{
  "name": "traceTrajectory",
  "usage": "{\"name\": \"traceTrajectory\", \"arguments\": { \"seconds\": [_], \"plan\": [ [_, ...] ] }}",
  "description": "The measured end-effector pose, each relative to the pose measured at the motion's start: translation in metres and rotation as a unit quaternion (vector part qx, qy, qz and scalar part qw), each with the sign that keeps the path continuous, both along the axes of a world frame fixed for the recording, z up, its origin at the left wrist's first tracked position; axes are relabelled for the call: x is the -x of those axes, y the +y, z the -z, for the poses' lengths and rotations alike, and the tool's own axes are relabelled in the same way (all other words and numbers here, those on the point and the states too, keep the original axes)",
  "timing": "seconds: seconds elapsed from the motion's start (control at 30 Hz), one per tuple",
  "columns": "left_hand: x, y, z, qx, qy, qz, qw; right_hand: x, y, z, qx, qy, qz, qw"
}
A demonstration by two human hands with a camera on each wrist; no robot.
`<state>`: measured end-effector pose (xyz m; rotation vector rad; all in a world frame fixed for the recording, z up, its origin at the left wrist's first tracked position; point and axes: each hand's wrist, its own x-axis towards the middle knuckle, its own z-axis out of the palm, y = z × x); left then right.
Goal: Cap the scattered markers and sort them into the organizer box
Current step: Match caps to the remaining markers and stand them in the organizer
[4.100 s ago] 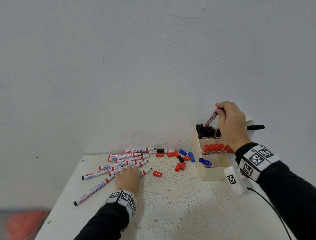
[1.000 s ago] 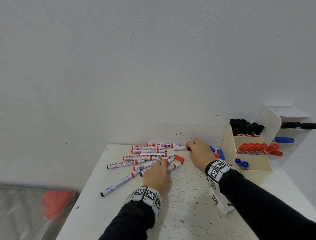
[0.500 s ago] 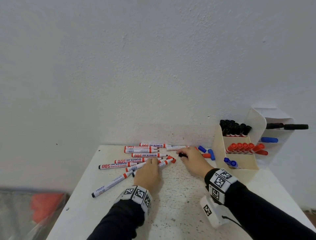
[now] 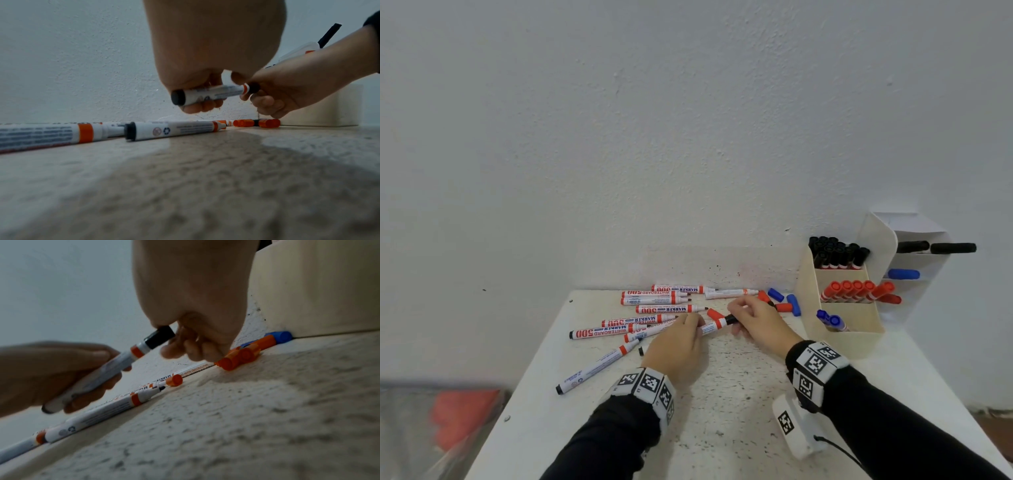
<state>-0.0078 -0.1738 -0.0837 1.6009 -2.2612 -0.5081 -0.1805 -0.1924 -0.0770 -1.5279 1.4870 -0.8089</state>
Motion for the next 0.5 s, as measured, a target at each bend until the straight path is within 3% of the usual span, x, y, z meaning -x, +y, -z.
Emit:
{"name": "traceTrajectory", "arguments": {
  "seconds": [0.17, 0.27, 0.5],
  "plan": [
    [0.004, 0.003, -0.007, 0.038, -0.014, 0.034, 0.999, -0.002, 0.001, 0.001, -0.005, 0.084, 0.035, 0.996],
    [0.006, 0.007, -0.011, 0.06, -0.047, 0.037, 0.996, -0.008, -0.001, -0.001, -0.01, 0.072, 0.045, 0.996],
    [0.011, 0.008, -0.021, -0.079, 0.168, 0.051, 0.981, -0.018, 0.008, -0.021, 0.074, 0.02, 0.022, 0.997]
  ]
}}
